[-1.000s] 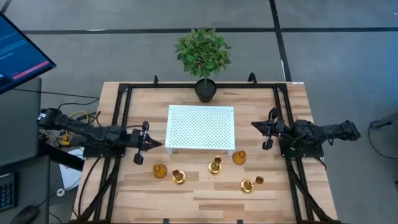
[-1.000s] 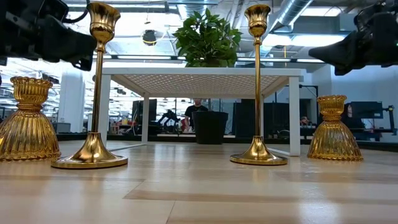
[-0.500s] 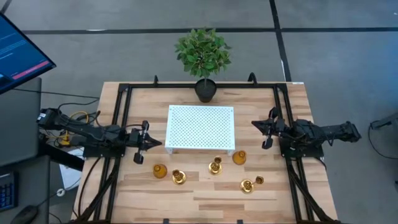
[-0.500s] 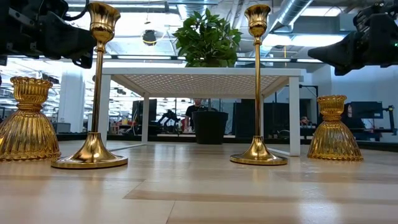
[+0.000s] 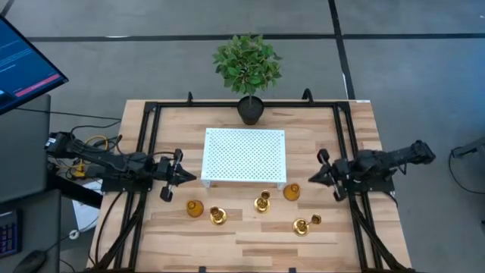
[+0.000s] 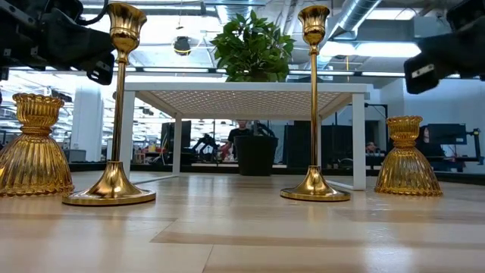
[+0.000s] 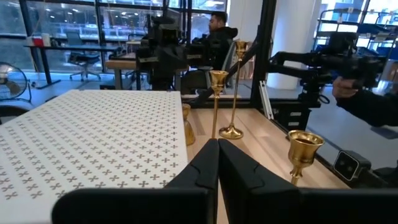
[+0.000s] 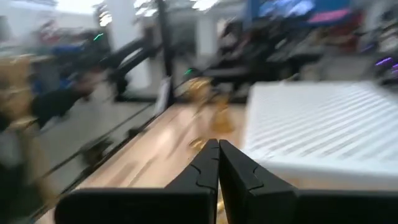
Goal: Pick & Place candle stick holders
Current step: Put the bottom right gold candle holder on the shelf
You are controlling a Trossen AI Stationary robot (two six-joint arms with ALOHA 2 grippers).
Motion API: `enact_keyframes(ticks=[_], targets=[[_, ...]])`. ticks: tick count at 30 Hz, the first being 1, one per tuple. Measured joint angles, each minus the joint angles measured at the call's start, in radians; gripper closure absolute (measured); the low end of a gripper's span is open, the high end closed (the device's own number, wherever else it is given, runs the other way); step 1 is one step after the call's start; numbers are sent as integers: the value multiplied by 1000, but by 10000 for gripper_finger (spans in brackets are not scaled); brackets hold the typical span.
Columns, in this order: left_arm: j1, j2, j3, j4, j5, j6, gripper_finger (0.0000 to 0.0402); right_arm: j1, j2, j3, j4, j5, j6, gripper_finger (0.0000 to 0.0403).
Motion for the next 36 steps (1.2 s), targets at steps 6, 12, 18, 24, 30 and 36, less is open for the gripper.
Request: enact_keyframes(ticks=[6,12,18,24,30,36], targets=[[0,2,0,0,0,0,394,109,11,66,-175,-54,104,403],[0,35,0,0,0,0,394,205,12,68,-191,-113,165,403],[0,92,0,0,0,0,394,244,12,68,-179,-43,248,388],[0,146,0,1,0,-10,394,256,61,66,-162,-40,280,321],[0,166,0,10,-1,-59,394,264,155,65,-127,-47,283,258],[0,166,0,22,-1,-62,394,328,304,65,85,-47,275,248]])
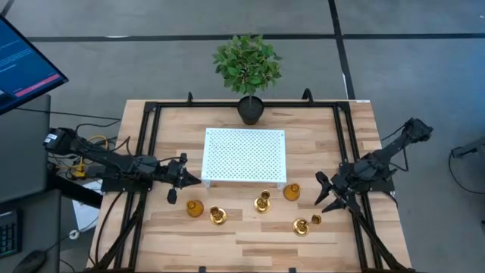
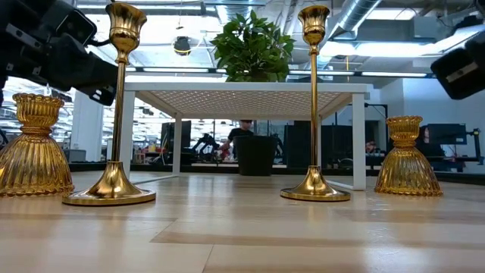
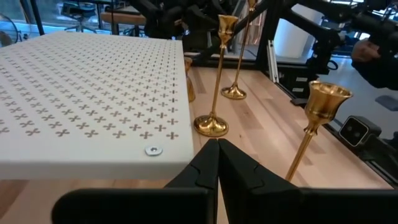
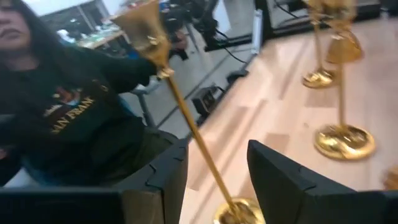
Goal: Pick & Place candle stick holders
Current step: Put the bottom right gold candle holder on the shelf
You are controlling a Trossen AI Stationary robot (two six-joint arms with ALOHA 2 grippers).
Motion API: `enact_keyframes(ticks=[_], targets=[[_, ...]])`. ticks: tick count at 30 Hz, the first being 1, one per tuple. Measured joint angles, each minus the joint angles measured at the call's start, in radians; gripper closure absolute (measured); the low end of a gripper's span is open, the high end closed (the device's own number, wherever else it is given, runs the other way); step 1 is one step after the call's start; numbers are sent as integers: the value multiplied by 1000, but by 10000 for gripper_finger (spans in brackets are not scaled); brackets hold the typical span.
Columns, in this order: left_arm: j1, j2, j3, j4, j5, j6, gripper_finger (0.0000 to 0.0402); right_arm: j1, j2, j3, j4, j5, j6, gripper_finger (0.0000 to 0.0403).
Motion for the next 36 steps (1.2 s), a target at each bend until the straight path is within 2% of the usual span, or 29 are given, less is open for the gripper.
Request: enact_keyframes(ticks=[3,9,14,23,36], targets=[[0,0,0,0,0,1,394,32,80,0,78,17,-8,258],[0,0,0,0,0,2,394,79,218,0,200,138,-9,278],[0,0,0,0,0,2,394,105,318,0,311,146,-12,281],[0,0,0,0,0,3,394,135,459,0,458,185,-12,261],[0,0,0,0,0,3,394,136,647,0,651,184,-10,239]])
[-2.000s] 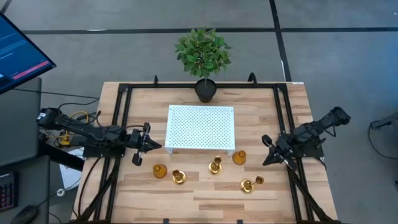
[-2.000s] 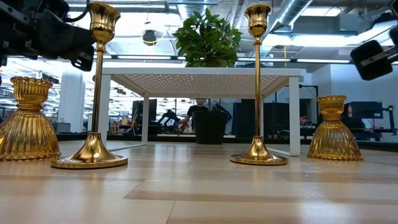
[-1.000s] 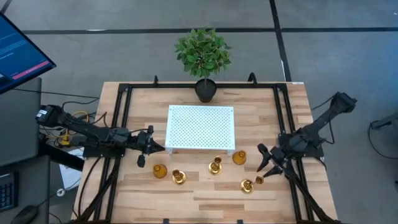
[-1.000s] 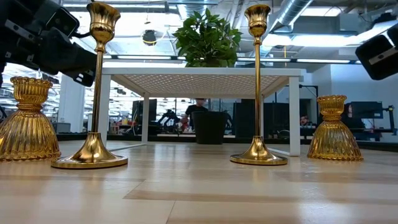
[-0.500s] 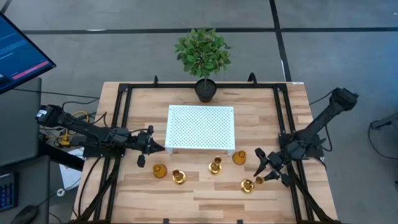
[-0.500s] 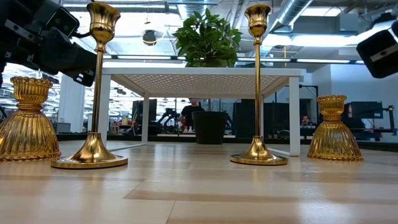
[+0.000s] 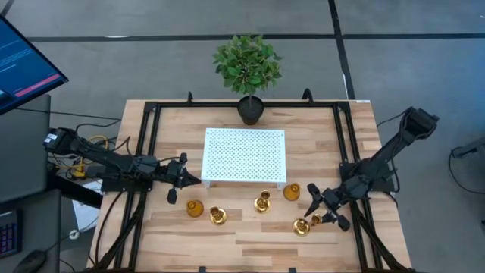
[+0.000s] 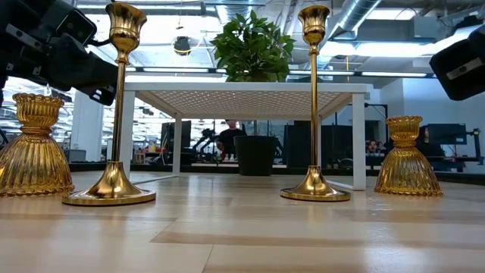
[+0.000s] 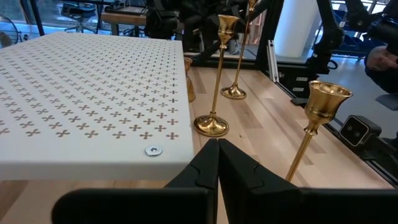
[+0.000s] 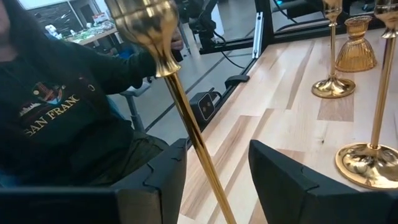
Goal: Pick & Place candle stick holders
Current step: Put the bottom right gold candle holder on the shelf
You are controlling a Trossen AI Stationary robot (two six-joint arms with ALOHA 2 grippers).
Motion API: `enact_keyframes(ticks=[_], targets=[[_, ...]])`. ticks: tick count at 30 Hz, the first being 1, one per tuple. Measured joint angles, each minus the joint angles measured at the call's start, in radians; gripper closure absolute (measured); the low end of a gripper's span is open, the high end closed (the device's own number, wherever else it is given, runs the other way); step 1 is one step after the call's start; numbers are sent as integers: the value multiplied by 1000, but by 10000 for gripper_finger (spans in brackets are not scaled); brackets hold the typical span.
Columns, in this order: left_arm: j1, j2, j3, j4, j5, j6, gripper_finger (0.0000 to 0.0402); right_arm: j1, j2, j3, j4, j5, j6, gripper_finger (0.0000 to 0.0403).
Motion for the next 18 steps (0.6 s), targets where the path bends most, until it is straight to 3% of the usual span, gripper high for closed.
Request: enact_keyframes(ticks=[10,18], targets=[[0,0,0,0,0,0,394,0,119,2,124,-3,27,254],[0,0,0,0,0,0,394,0,191,2,214,-3,28,290]])
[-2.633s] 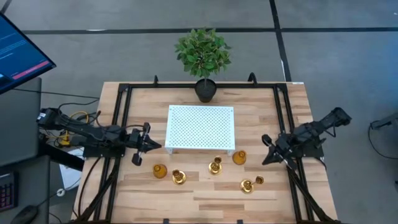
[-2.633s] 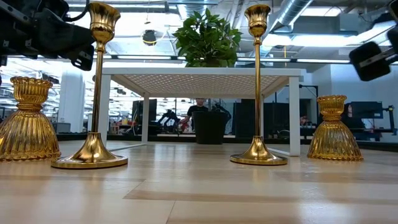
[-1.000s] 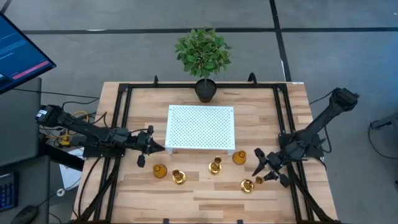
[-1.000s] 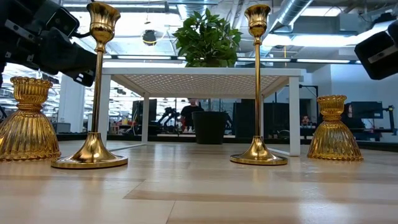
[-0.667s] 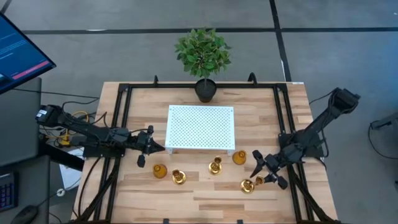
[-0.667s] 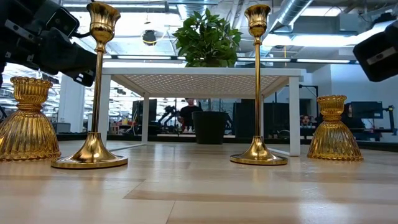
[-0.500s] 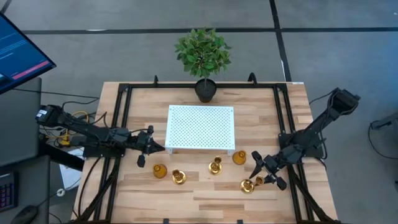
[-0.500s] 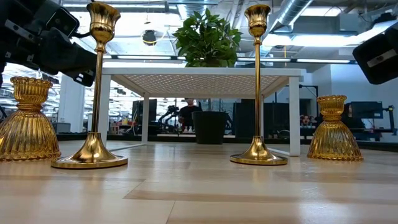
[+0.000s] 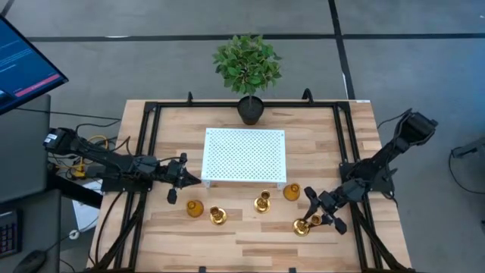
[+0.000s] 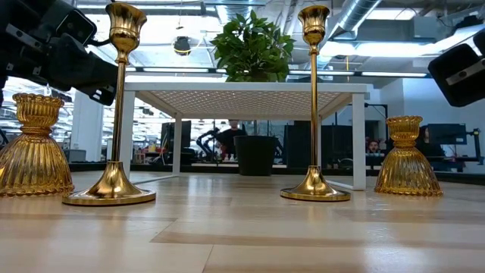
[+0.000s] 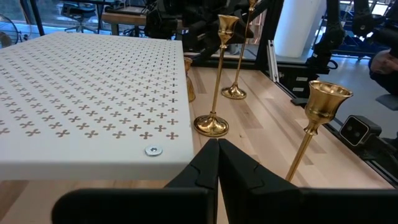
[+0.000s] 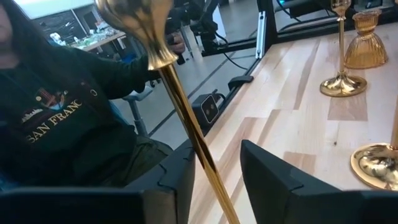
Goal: Pick & Place candle stick holders
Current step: Put the bottom right gold candle holder on the shelf
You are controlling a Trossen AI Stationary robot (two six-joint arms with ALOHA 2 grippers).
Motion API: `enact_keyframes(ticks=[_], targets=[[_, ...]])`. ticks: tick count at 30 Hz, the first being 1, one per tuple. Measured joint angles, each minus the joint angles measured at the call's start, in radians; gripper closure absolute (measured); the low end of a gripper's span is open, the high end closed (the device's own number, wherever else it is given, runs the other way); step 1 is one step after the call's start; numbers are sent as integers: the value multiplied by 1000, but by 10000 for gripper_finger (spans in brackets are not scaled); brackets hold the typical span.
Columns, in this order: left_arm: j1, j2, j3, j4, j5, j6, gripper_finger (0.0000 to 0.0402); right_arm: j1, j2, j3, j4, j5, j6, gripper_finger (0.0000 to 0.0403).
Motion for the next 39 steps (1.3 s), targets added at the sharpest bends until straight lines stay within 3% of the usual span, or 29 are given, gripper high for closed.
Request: enact_keyframes(ticks=[12,21,24,29,35,39], targets=[[0,0,0,0,0,0,394,1,3,0,12,-4,46,391],[0,0,0,0,0,0,394,1,-25,55,-40,-1,33,396],[0,0,0,0,0,0,394,0,-77,96,-154,0,31,396],[0,0,0,0,0,0,394,-5,-217,214,-515,9,20,398],[0,0,0,0,0,0,394,-41,-385,431,-921,34,-134,400],[0,0,0,0,0,0,394,-115,-459,556,-1094,39,-223,401]])
